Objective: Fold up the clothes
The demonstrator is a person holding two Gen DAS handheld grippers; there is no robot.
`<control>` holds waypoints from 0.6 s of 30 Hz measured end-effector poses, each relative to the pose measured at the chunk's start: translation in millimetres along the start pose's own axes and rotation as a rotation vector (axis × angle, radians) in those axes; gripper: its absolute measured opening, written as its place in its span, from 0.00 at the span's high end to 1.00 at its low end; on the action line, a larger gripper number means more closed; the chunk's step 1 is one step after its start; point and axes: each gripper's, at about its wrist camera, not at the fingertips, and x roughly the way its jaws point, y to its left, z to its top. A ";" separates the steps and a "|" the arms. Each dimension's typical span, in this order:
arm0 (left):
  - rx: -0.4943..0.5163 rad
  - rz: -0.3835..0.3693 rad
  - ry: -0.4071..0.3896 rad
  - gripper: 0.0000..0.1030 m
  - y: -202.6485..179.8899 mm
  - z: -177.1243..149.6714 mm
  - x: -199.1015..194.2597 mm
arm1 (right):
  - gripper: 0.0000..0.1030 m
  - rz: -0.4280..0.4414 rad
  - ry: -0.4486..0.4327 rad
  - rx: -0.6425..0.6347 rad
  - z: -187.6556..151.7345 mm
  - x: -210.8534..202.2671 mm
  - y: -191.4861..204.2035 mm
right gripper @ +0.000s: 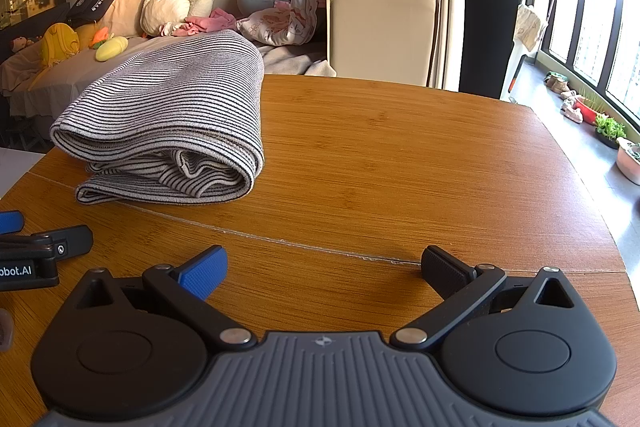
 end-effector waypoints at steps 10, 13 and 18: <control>0.001 -0.002 0.002 0.00 -0.5 -0.6 -1.2 | 0.00 -0.001 0.000 0.000 0.5 -0.1 -0.3; 0.001 -0.003 0.002 0.00 -0.3 -0.1 -0.5 | 0.00 -0.001 0.000 0.000 0.5 -0.3 -0.4; 0.000 -0.003 0.001 0.00 -0.1 0.1 0.0 | 0.00 0.000 0.000 -0.001 0.9 0.2 -1.1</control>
